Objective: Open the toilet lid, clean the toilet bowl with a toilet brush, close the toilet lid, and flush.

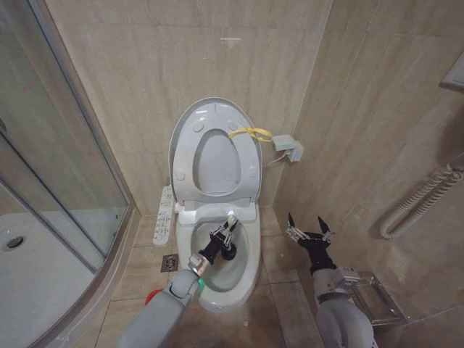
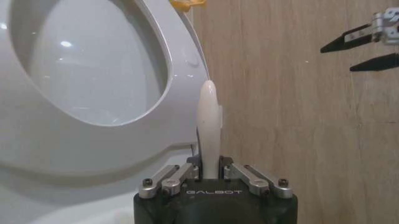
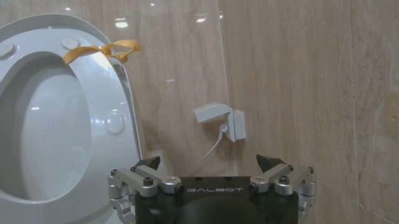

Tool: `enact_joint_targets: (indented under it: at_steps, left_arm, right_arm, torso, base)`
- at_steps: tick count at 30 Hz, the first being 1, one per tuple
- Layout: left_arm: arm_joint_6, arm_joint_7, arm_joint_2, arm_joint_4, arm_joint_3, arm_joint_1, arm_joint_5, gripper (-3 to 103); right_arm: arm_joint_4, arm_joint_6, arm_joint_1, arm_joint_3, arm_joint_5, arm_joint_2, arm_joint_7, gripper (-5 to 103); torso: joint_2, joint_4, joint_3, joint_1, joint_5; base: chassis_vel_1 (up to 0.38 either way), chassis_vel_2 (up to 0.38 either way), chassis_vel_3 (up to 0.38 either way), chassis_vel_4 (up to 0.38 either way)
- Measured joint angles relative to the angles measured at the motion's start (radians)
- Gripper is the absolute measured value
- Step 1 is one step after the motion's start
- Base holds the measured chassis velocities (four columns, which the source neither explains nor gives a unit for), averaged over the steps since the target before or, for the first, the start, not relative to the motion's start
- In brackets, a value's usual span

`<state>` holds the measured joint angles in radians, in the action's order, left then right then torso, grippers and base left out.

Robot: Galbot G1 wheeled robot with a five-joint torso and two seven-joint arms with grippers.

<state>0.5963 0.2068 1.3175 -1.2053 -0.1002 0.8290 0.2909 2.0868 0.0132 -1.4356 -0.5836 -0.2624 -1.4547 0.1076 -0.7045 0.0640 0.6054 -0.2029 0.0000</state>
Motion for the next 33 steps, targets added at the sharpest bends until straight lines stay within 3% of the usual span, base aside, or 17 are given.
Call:
enact_joint_targets:
  at_steps: [18,33]
  left_arm:
    - [0.016,-0.008,-0.048,-0.164,0.09,0.213,-0.034,17]
    - [-0.04,-0.054,-0.021,-0.285,0.056,0.123,-0.06,17]
  right_arm:
    - [0.0,0.0,0.0,0.0,0.0,0.0,0.0,100]
    - [0.0,0.0,0.0,0.0,0.0,0.0,0.0,100]
  torso:
    - [0.0,-0.0001,0.0,0.0,0.0]
    - [0.0,0.0002,0.0,0.0,0.0]
  base:
    - [0.0,0.0,0.0,0.0]
    - [0.0,0.0,0.0,0.0]
